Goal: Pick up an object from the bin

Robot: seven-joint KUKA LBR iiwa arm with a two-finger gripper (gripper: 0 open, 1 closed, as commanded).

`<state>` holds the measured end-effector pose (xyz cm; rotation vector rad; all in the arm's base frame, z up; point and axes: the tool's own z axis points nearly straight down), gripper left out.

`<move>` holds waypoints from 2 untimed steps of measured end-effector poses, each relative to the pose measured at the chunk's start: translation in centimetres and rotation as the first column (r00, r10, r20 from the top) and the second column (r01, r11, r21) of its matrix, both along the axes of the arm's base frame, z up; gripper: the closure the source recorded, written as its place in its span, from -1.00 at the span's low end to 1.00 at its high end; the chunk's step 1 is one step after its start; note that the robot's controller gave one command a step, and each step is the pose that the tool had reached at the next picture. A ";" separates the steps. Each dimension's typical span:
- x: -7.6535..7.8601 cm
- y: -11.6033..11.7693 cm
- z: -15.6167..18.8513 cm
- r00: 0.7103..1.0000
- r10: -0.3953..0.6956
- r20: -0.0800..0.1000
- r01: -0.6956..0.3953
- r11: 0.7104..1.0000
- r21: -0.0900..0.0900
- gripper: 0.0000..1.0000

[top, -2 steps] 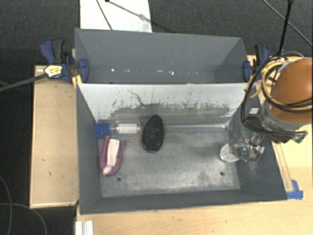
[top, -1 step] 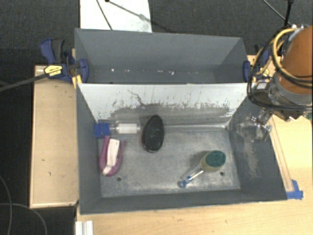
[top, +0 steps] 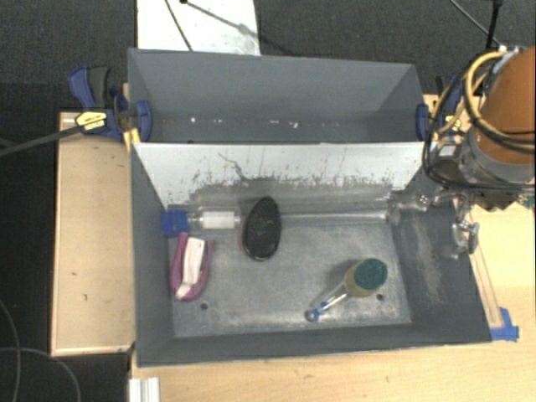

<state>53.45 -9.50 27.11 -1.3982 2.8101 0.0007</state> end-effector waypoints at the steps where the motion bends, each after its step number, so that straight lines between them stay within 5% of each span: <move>1: 0.0 0.0 0.0 1.000 -0.005 -0.001 0.005 1.000 0.000 1.00; 2: 0.0 0.0 0.0 1.000 -0.008 -0.002 0.008 1.000 0.000 -1.00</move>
Offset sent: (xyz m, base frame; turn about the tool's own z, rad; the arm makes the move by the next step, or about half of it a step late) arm 0.0000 0.0000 0.0000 0.0000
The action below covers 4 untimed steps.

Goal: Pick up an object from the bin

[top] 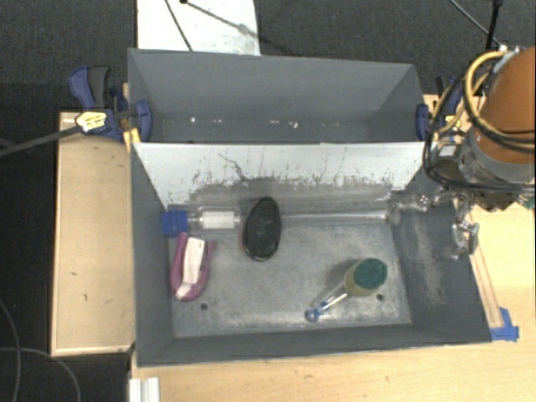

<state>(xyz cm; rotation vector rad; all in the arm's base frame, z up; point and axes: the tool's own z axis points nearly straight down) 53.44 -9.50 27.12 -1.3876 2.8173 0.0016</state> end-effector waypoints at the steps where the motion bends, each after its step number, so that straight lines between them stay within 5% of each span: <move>1: -0.7 5.3 -16.0 0.998 0.059 -0.006 -0.059 0.998 0.002 -1.00; 2: 1.6 0.8 -18.6 0.969 0.247 0.002 -0.247 0.969 -0.002 -1.00; 3: 1.6 1.0 -18.5 0.969 0.248 0.003 -0.248 0.969 0.000 1.00; 4: 4.7 0.9 -3.5 0.963 0.268 0.011 -0.268 0.963 -0.005 1.00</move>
Offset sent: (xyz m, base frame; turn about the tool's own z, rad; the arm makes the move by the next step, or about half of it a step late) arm -0.0062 0.0506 -0.1559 -0.0562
